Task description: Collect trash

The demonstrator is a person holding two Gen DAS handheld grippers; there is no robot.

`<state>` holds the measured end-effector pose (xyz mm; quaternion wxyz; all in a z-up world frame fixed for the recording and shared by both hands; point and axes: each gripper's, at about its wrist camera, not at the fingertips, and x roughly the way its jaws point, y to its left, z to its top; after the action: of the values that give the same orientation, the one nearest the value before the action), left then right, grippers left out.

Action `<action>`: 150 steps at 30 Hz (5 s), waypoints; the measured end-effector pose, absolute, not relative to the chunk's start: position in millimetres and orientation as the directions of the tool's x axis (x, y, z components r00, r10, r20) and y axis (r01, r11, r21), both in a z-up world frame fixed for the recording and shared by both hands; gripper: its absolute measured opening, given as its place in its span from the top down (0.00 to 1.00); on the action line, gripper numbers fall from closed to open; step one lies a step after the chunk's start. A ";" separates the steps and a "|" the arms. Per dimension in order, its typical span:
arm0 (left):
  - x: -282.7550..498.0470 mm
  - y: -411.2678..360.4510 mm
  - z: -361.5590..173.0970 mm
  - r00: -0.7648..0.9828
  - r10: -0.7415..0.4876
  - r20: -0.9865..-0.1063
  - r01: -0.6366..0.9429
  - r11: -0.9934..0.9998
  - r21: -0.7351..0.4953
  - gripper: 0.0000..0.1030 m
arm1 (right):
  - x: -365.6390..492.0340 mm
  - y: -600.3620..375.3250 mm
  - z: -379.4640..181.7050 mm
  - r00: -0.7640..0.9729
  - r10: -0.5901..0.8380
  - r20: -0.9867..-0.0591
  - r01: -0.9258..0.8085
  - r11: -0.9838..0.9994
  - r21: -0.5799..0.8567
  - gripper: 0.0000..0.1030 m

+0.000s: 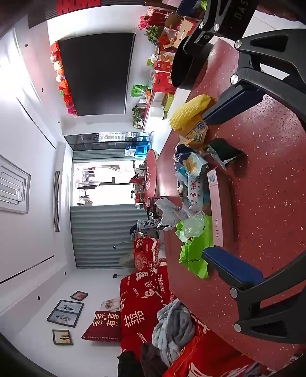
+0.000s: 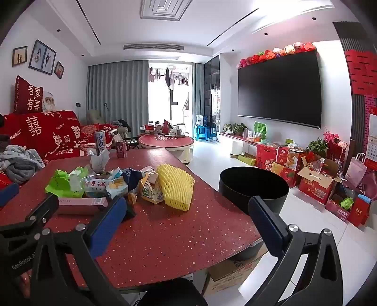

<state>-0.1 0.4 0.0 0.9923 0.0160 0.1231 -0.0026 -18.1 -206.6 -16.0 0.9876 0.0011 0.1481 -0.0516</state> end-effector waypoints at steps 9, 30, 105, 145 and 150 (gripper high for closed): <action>-3.2 1.1 -2.4 0.966 -0.001 -0.258 0.005 1.000 0.015 0.00 | -18.2 -205.6 -16.2 0.950 -0.102 -0.294 0.102 0.995 -0.016 0.00; -1.8 8.0 -1.1 0.964 0.006 -0.266 -0.008 1.000 -0.006 0.00 | -19.1 -198.8 -14.3 0.953 -0.094 -0.289 0.091 0.996 -0.025 0.00; -0.2 9.6 -3.1 0.962 0.007 -0.273 -0.009 1.000 -0.009 0.00 | -19.6 -196.8 -11.3 0.955 -0.092 -0.281 0.090 0.996 -0.019 0.00; -0.2 9.9 -3.0 0.962 0.007 -0.274 -0.010 1.000 -0.010 0.00 | -20.4 -197.4 -11.5 0.956 -0.091 -0.280 0.090 0.996 -0.018 0.00; -0.2 10.0 -3.1 0.962 0.007 -0.274 -0.011 1.000 -0.011 0.00 | -19.9 -197.5 -11.8 0.956 -0.091 -0.280 0.089 0.996 -0.018 0.00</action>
<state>-0.2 10.0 -3.1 0.9904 -0.0061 0.1382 0.0045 -19.9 -197.5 -11.8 0.9889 -0.0026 0.1416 -0.0456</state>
